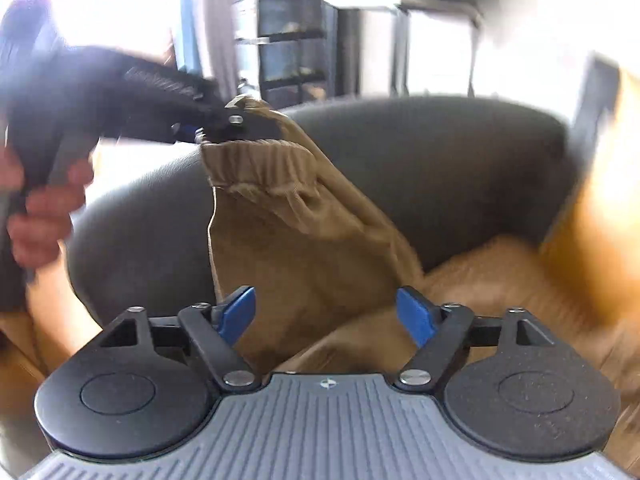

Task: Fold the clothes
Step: 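Grasp the elastic cuff with the left tool and lift it up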

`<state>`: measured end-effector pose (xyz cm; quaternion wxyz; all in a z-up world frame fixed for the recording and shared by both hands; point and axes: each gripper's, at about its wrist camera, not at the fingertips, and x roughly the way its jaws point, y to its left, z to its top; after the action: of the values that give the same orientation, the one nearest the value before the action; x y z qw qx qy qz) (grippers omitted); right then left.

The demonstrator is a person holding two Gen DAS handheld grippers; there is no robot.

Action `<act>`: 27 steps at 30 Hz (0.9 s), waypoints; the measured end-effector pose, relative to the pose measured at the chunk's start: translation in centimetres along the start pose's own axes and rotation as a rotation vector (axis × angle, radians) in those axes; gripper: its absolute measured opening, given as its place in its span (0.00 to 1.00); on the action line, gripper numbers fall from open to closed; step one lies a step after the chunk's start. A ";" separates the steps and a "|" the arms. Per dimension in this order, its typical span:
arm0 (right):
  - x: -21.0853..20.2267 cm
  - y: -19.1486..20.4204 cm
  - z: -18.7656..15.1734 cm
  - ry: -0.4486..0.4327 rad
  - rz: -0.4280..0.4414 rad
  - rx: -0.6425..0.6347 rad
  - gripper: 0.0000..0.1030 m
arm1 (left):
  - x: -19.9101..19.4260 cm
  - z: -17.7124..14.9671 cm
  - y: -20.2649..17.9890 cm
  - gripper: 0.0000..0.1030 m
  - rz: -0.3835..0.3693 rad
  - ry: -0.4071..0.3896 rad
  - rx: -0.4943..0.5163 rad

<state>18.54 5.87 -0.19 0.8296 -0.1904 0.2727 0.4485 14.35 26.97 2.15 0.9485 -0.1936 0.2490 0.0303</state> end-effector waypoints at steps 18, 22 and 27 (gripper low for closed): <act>0.2 -3.2 9.1 -0.054 -0.110 -0.006 0.10 | -5.6 -5.7 0.8 0.69 0.099 -0.132 0.065; -1.2 -6.1 11.8 -0.169 -0.163 0.204 0.10 | -2.1 -9.9 -1.8 0.69 0.079 0.000 0.172; -3.2 -8.4 15.0 -0.291 -0.206 0.312 0.09 | 3.0 -14.6 -5.5 0.71 0.111 0.098 0.347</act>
<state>28.48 7.85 14.08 0.9210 -0.0202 0.1952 0.3366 11.08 16.19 -9.00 0.9512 -0.0142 0.3068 0.0299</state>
